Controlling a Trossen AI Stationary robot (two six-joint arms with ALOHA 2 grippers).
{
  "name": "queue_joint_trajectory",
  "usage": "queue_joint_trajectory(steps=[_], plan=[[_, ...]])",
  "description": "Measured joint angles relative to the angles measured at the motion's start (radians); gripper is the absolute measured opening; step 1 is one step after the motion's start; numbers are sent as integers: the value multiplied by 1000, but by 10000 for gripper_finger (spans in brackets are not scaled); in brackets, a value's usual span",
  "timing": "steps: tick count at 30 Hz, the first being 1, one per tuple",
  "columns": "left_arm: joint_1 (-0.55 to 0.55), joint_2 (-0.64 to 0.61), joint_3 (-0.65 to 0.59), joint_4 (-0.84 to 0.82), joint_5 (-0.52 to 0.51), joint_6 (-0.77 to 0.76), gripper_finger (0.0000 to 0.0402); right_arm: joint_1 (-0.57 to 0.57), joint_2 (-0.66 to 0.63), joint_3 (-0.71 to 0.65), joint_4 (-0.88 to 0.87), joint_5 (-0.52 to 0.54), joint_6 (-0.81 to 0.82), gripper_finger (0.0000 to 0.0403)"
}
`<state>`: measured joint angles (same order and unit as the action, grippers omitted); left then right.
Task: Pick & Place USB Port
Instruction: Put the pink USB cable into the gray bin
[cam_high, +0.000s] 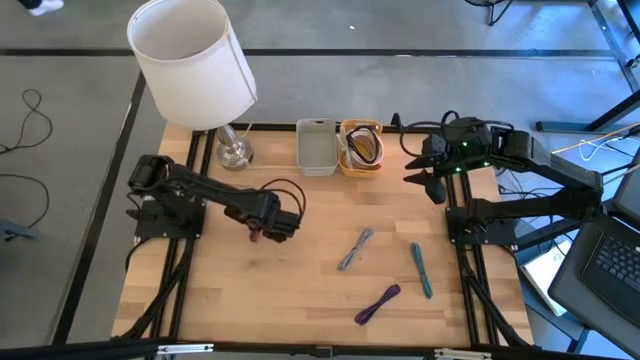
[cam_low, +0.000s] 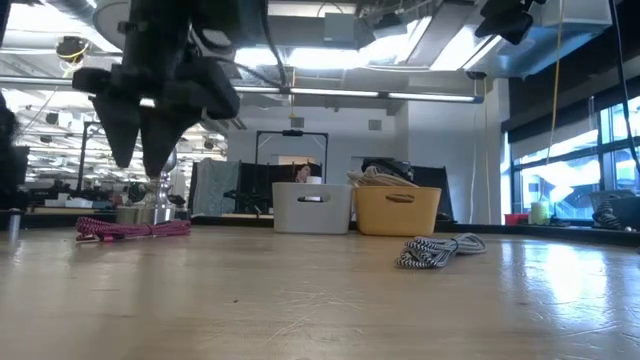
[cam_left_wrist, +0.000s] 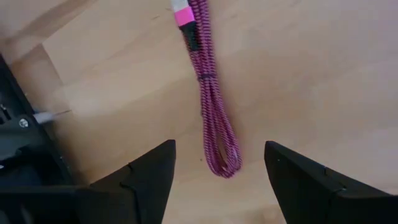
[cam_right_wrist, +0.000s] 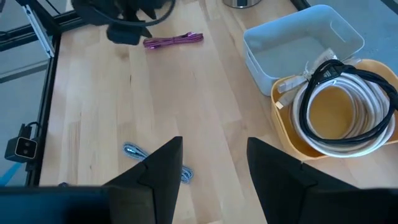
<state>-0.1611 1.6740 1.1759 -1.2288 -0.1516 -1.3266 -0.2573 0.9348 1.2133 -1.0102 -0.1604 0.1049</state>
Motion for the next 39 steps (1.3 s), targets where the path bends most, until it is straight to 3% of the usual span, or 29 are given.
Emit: queue_joint_trajectory(steps=[21, 25, 30, 39], plan=[[66, -10, -332, 425, 45, -13, 216, 0, 1, 0, 42, 3, 48, 181], [66, -13, -337, 444, 49, -13, 159, 0, 1, 0, 64, 3, 49, 181], [39, -55, -342, 464, 40, -26, 28, 0, 1, 0, 72, 3, 52, 181], [-89, -233, -340, 482, -7, -162, 12, 0, 1, 0, 71, 17, 51, 181]])
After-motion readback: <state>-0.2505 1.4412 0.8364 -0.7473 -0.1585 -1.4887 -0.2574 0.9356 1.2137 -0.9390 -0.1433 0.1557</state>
